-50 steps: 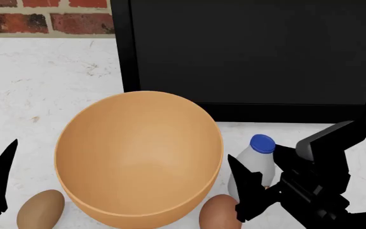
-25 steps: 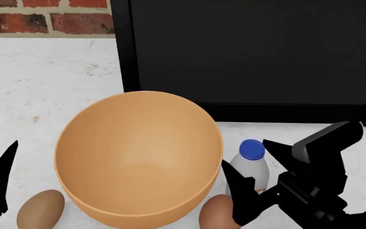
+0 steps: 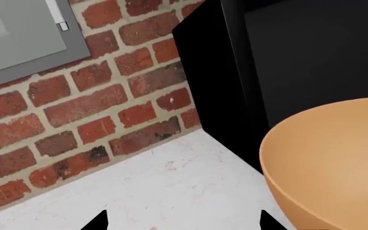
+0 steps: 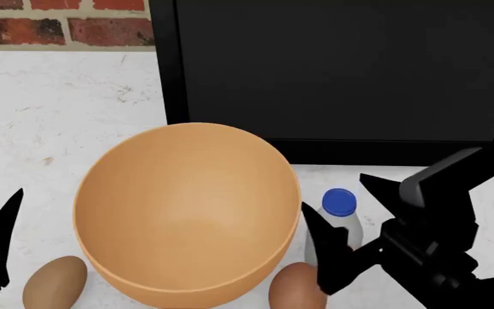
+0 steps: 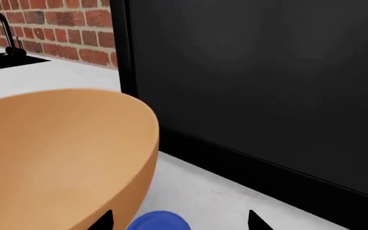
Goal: Place the eggs and milk next to the bowl.
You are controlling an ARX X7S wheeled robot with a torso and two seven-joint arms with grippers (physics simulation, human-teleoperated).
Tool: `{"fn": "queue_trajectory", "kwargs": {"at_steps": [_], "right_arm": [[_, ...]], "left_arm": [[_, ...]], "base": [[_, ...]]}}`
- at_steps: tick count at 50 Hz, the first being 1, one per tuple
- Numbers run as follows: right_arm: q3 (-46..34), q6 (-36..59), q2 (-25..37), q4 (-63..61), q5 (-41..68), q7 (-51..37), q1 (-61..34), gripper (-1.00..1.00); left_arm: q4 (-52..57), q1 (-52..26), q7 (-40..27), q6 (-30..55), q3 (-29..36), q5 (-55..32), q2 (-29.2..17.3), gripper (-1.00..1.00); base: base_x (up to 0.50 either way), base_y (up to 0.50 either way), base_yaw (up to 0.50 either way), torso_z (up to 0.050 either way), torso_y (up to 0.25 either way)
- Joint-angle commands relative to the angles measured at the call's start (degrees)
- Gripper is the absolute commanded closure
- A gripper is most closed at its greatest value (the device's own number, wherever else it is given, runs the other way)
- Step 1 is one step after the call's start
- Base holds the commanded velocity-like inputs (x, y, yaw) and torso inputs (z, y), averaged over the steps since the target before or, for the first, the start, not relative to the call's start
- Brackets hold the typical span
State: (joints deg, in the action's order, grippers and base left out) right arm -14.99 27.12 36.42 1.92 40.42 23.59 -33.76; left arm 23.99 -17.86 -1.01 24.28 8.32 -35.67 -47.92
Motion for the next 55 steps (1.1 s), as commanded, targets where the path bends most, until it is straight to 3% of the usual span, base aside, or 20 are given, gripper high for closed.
{"fn": "queue_trajectory", "kwargs": {"at_steps": [1, 38, 55], "right_arm": [[0.47, 1.67, 1.16, -2.29, 0.78, -1.13, -0.64, -1.0], [2.09, 10.95, 5.08, -11.57, 5.07, -6.02, -7.75, -1.0], [13.59, 17.61, 12.32, -25.72, 15.76, -16.3, -3.68, -1.0]], "left_arm": [[0.35, 0.1, -0.07, -0.07, -0.29, -0.24, -0.16, -1.0], [1.51, 0.25, -0.49, -0.1, -2.5, -2.07, -1.12, -1.0], [4.41, -1.28, -2.83, 1.49, -7.73, -6.94, -2.69, -1.0]], "base": [[0.0, 0.0, 0.0, 0.0, 0.0], [0.0, 0.0, 0.0, 0.0, 0.0], [0.0, 0.0, 0.0, 0.0, 0.0]]}}
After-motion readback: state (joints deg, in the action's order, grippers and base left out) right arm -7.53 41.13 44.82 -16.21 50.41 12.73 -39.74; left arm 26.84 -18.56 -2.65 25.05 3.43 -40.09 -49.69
